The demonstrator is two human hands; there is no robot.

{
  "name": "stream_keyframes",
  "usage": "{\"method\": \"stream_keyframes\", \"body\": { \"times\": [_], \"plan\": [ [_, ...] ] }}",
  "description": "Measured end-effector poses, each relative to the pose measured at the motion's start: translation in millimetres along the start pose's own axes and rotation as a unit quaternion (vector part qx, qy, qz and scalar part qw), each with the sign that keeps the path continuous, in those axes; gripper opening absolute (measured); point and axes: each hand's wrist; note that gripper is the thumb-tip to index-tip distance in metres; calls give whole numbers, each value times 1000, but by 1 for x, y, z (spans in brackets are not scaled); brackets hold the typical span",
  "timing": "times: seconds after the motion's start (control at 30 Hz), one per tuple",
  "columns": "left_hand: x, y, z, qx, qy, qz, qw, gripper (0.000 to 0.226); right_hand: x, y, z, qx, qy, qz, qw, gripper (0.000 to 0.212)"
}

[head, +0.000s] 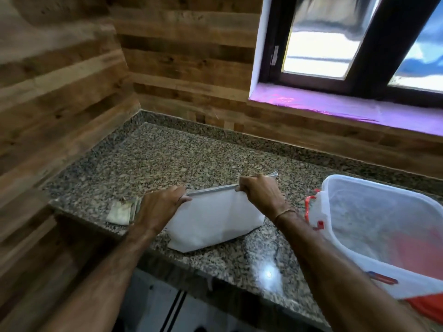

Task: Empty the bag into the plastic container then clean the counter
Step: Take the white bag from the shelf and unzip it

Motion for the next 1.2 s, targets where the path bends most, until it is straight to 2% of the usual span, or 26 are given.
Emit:
{"method": "stream_keyframes", "body": {
  "times": [0.13, 0.23, 0.43, 0.5, 0.73, 0.87, 0.97, 1.03, 1.13, 1.2],
  "plan": [
    [10, 18, 19, 16, 66, 24, 997, 36, -2, -6, -3, -24, -19, -43, 999, 15],
    [22, 32, 48, 62, 127, 59, 988, 39, -2, -5, -14, -28, -16, -31, 999, 14],
    [22, 54, 61, 221, 164, 107, 955, 13, -3, 0, -34, 5, -112, -26, 993, 9],
    [18, 59, 66, 257, 172, 109, 945, 7, -5, 1, -14, -23, -90, -43, 995, 2],
    [-9, 84, 62, 281, 141, 109, 943, 7, -26, -35, 105, -159, 46, -11, 986, 14],
    [-14, 95, 57, 309, 123, 108, 937, 10, -46, -52, 152, -230, 56, -8, 972, 25],
    [-12, 100, 52, 334, 113, 106, 930, 11, -56, -59, 174, -258, 38, -17, 965, 11],
    [-7, 100, 54, 374, 119, 101, 914, 11, -59, -64, 180, -274, 17, -27, 961, 18],
    [9, 88, 64, 458, 187, 71, 866, 20, -61, -66, 178, -365, -48, -20, 930, 19],
    [25, 73, 67, 443, 231, 70, 863, 24, -61, -65, 174, -418, -101, -17, 903, 19]
  ]
}}
Point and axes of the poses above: each hand's wrist, its own x-axis away from the middle knuckle, its own y-axis out of the back of the hand, z = x × y, and after that the axes turned 7 degrees about y, right-handed
